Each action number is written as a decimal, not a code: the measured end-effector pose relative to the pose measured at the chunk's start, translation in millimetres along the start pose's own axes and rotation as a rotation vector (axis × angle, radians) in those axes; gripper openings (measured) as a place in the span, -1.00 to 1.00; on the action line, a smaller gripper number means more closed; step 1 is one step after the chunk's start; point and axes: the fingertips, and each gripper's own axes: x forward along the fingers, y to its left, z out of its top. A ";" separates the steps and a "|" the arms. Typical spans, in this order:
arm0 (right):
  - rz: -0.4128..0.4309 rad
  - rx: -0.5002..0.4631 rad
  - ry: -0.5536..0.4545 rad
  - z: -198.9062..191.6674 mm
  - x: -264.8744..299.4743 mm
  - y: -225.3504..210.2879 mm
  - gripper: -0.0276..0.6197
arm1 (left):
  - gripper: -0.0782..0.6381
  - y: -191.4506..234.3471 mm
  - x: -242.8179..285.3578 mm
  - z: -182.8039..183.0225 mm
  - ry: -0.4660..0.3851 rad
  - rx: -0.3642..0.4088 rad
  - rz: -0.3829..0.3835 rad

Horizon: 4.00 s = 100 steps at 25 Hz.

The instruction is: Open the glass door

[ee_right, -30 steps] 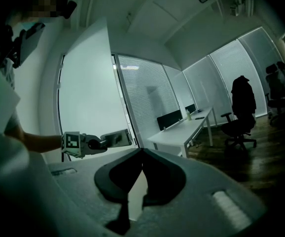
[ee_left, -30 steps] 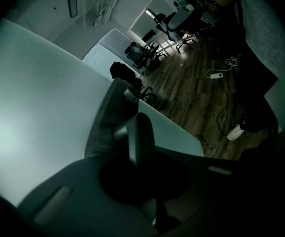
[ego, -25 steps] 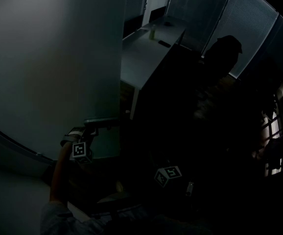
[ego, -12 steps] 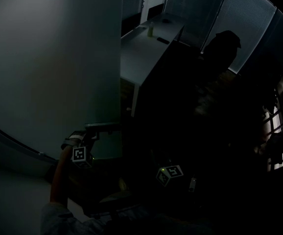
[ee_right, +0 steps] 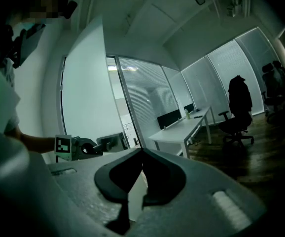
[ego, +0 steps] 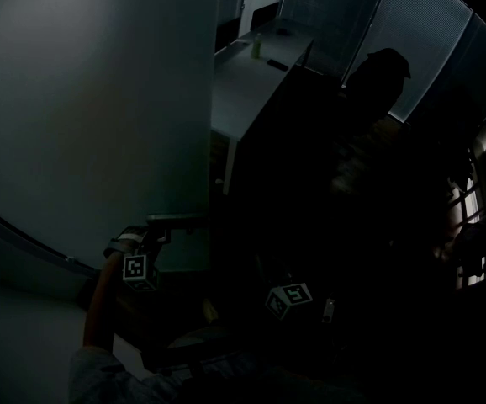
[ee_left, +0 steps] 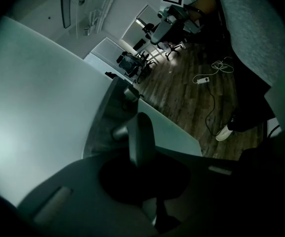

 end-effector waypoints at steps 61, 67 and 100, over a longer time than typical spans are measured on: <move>-0.009 -0.005 -0.016 -44.4 -120.9 49.1 -0.91 | -0.78 -111.0 -111.7 17.8 -0.017 0.146 -0.084; -0.021 -0.005 -0.017 -50.3 -135.6 46.0 -0.91 | -0.78 -113.5 -106.7 15.3 0.006 0.147 -0.080; 0.002 0.004 -0.005 -65.4 -125.0 51.6 -0.91 | -0.16 -108.6 -139.9 7.8 0.119 0.001 -0.217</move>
